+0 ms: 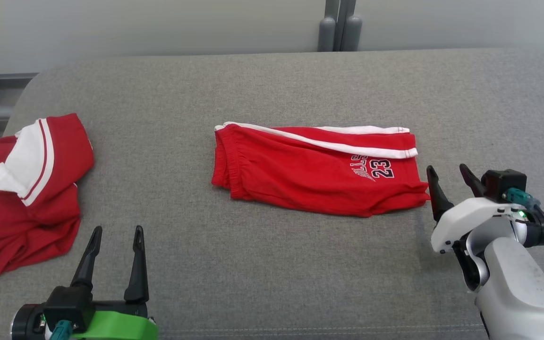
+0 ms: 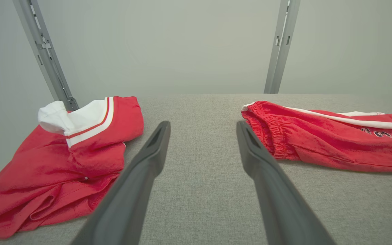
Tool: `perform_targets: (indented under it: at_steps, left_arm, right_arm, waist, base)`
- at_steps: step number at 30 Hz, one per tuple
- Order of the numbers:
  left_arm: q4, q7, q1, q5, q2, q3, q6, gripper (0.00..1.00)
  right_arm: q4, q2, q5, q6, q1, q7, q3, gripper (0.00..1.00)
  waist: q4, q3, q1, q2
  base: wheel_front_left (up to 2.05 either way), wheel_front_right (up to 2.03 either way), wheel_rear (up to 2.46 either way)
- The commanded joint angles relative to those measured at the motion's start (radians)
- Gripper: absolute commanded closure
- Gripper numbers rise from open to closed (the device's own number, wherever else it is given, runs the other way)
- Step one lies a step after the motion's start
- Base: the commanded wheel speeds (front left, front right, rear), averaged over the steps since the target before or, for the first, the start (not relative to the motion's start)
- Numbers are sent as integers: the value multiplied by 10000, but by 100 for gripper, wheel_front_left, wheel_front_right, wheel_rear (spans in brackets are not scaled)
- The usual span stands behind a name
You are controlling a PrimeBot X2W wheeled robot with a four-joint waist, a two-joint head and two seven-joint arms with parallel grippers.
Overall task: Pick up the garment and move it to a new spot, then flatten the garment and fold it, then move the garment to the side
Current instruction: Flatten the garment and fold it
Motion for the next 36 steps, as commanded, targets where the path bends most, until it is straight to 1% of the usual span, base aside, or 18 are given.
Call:
perform_targets:
  at_steps: [1,2,12,19,23,24,25,26,31,36]
  left_arm:
    - [32,-39,-210,-33,-4,-20,-48,0]
    - [88,-39,-434,-64,-10,-70,-88,0]
    - [249,-39,-1021,-113,-81,-304,-189,0]
    - [327,-39,-1240,-81,-105,-376,-230,0]
    - [394,-39,-1388,-53,-95,-416,-249,0]
    - [423,-39,-1419,-56,-84,-422,-261,0]
    - [450,-39,-1439,-57,-83,-433,-269,0]
    - [481,-39,-1450,-59,-83,-434,-270,0]
    - [645,-39,-1336,-87,-96,-316,-295,0]
    - [701,-39,-1183,-70,-117,-281,-303,0]
  right_arm:
    - [305,-72,-16,-13,-286,-140,17,0]
    - [1271,-130,-44,-13,-942,-280,105,0]
    - [4147,-292,-217,-13,-2678,-598,-21,0]
    - [5643,-298,-215,-11,-3552,-473,-35,0]
    - [6150,-212,-136,-11,-3874,-290,28,0]
    - [6225,-182,-90,-8,-3920,-247,43,35]
    - [6283,-174,-68,-6,-3949,-255,63,64]
    - [6333,-169,-42,-6,-3974,-290,86,100]
    - [6484,-261,202,-16,-3836,-505,293,100]
    - [6477,-549,396,-19,-3709,-712,447,100]
  waist:
    - [226,305,0,0]
    - [385,585,0,0]
    - [852,1308,0,0]
    - [1053,1586,0,0]
    - [1154,1705,0,0]
    - [1174,1722,0,0]
    - [1195,1737,0,0]
    - [1211,1745,0,0]
    - [1094,1548,0,0]
    - [885,1230,0,0]
  base:
    - [0,0,0]
    - [0,0,0]
    - [0,0,0]
    - [0,0,0]
    - [0,0,0]
    - [0,0,0]
    - [0,0,0]
    - [0,0,0]
    - [0,0,0]
    - [0,0,0]
